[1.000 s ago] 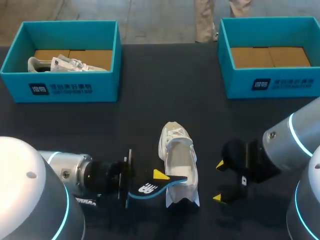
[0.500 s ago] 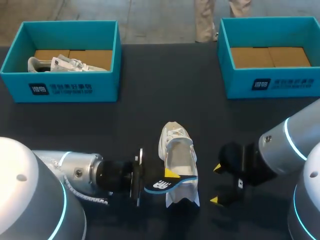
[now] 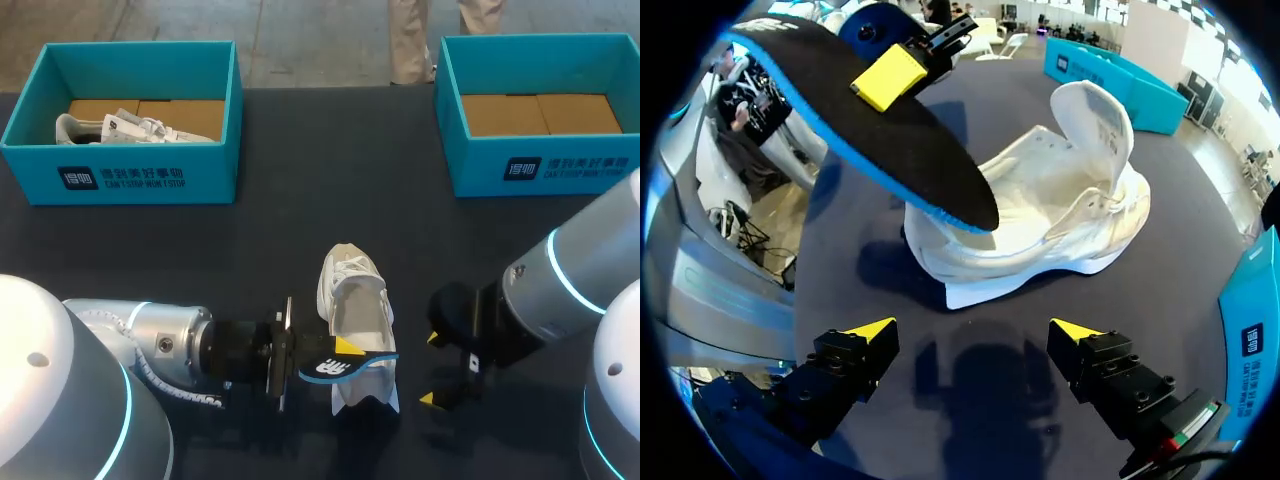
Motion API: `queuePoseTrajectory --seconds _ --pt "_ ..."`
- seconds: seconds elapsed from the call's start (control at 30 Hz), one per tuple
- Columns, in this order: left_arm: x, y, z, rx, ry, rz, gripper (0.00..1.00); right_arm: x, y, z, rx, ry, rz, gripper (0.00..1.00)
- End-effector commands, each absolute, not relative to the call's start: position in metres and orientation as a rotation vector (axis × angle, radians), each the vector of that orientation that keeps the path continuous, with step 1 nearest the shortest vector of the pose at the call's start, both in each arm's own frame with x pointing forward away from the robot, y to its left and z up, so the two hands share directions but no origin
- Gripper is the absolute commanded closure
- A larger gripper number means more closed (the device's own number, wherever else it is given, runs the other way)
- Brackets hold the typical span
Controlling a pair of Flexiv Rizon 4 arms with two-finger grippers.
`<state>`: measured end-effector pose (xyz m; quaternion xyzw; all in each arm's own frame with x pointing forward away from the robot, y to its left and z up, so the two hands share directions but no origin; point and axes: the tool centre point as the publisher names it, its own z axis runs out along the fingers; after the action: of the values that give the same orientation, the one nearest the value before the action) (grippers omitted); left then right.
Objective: Take the shoe out of the shoebox, open the shoe tongue, remove and reinsert the insole, then place the shoe into the shoebox
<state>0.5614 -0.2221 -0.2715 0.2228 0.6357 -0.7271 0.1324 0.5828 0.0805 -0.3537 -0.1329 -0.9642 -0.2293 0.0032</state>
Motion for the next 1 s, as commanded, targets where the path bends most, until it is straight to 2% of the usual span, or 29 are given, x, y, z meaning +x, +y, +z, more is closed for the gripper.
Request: queuePoseTrajectory --seconds 0.03,1.0 --pt "0.5594 -0.2236 -0.2724 0.642 1.845 -2.103 1.0 0.5911 0.0888 -0.355 -0.416 -3.024 -0.664 0.0" --pt "0.5662 -0.2257 -0.2821 0.638 1.839 -2.09 1.0 0.5967 0.0892 -0.3568 -0.427 -2.999 -0.636 0.0"
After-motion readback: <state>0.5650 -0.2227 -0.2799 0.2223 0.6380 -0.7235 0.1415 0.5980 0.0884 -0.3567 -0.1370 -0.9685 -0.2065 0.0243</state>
